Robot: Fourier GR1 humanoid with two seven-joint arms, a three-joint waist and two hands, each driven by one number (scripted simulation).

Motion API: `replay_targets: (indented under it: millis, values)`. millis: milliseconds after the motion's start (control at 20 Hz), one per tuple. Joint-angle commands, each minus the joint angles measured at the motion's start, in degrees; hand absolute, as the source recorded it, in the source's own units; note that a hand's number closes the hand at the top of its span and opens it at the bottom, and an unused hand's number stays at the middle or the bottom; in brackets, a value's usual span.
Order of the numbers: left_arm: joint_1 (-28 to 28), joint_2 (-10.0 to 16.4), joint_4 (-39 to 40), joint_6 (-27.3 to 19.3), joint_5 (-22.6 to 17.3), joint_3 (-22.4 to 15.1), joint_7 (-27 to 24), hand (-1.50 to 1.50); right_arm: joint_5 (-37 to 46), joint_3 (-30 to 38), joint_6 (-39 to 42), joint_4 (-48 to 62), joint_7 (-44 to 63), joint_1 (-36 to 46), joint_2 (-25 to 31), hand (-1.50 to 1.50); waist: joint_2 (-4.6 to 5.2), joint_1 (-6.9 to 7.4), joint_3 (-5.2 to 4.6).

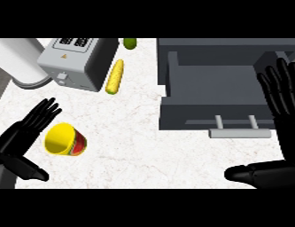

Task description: Pick up the cup, place it into the drawer and close the drawer

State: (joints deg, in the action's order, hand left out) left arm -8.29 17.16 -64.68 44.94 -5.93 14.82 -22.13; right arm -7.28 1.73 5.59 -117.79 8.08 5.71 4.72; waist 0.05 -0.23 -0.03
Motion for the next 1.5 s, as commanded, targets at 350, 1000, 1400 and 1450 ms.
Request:
replay_targets:
  millis: [350,1000,1400,1450]
  values:
    - [-5.3,1.9,18.5,-0.7,7.8,-3.2,-18.1,-1.5,-0.2,-0.9,-1.8,-3.0,5.5,3.1,-0.3,-1.5,0.09,-0.3,-0.08]
    - [-11.6,2.6,32.3,-6.8,11.1,-7.0,-26.9,-1.5,-1.0,-0.1,1.7,1.4,-1.1,-0.2,-0.1,-1.5,0.3,-0.85,-0.1]
    - [-11.6,3.8,34.9,-4.8,10.9,-9.4,-31.4,-1.5,-1.2,-0.9,0.3,-3.4,3.0,0.6,-0.2,-1.5,0.26,-0.96,-0.14]
    - [-9.9,3.0,34.3,-5.0,11.4,-10.5,-33.2,-1.5,-0.9,-0.4,1.7,-1.7,0.3,-0.7,0.3,-1.5,0.33,-0.9,-0.13]
